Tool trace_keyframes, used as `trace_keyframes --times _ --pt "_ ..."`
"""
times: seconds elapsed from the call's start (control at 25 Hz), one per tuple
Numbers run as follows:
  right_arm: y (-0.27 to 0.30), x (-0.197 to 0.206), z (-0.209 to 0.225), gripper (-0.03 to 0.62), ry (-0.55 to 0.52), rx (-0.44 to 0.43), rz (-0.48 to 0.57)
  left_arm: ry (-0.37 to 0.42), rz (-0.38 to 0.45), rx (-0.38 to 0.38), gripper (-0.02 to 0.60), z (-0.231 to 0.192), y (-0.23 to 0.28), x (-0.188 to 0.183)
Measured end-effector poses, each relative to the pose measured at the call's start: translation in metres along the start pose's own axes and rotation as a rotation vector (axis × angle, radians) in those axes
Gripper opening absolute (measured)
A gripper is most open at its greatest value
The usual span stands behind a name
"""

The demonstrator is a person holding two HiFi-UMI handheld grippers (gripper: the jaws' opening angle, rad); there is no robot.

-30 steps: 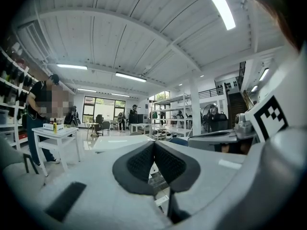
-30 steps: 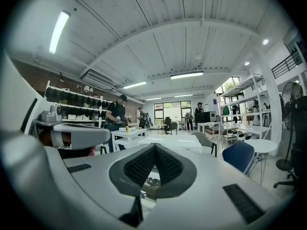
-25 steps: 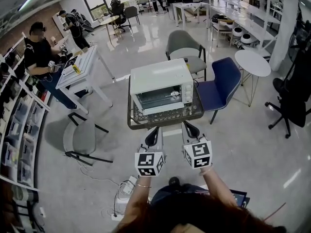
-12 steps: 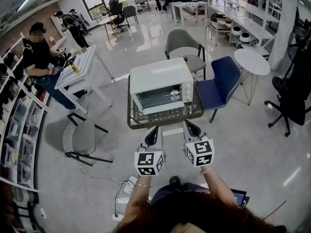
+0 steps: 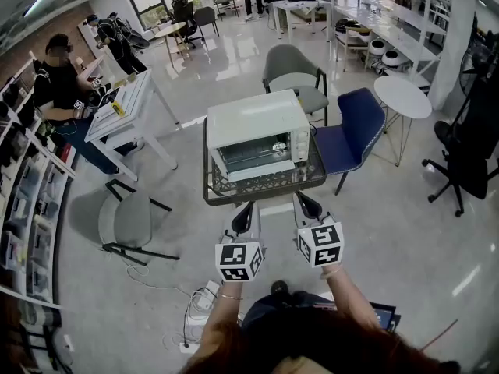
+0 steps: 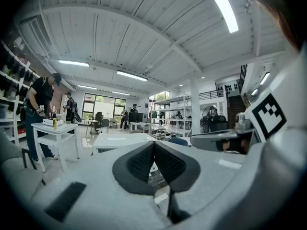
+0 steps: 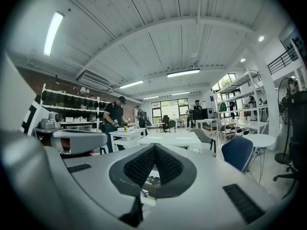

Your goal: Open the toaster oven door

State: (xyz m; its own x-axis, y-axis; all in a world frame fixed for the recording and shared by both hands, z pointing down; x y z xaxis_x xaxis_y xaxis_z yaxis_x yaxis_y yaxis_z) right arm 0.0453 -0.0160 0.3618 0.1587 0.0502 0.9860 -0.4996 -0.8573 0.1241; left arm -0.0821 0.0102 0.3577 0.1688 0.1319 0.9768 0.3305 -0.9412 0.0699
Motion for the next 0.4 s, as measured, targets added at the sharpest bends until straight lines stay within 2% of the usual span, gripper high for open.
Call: trace_keyframes --times 0.4 --pt "0.0008 0.0027 -0.0020 0.000 -0.001 0.006 -0.015 -0.017 -0.007 -0.004 0.015 -0.0043 -0.0019 0.0040"
Point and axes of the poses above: the fingertips, and each gripper's own axes: y forward along the fingers, z to its right, x out of its underside, the point moved 2 cm from there along -y, backward along the fingers, and after that the axes turned 9 degrees about -y, right-handed, at the moved point
